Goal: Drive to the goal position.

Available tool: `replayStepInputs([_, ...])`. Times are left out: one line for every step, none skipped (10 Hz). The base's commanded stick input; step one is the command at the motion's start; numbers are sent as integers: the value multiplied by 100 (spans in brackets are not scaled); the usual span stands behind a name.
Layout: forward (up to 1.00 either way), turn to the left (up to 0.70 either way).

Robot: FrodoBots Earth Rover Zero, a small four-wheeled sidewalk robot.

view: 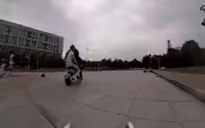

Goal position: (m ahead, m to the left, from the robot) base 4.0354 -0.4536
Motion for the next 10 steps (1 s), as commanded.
replayStepInputs([70,-14])
replayStepInputs([70,-14])
replayStepInputs([70,-14])
replayStepInputs([70,-14])
replayStepInputs([70,-14])
replayStepInputs([70,-14])
replayStepInputs([70,-14])
replayStepInputs([70,-14])
replayStepInputs([70,-14])
replayStepInputs([70,-14])
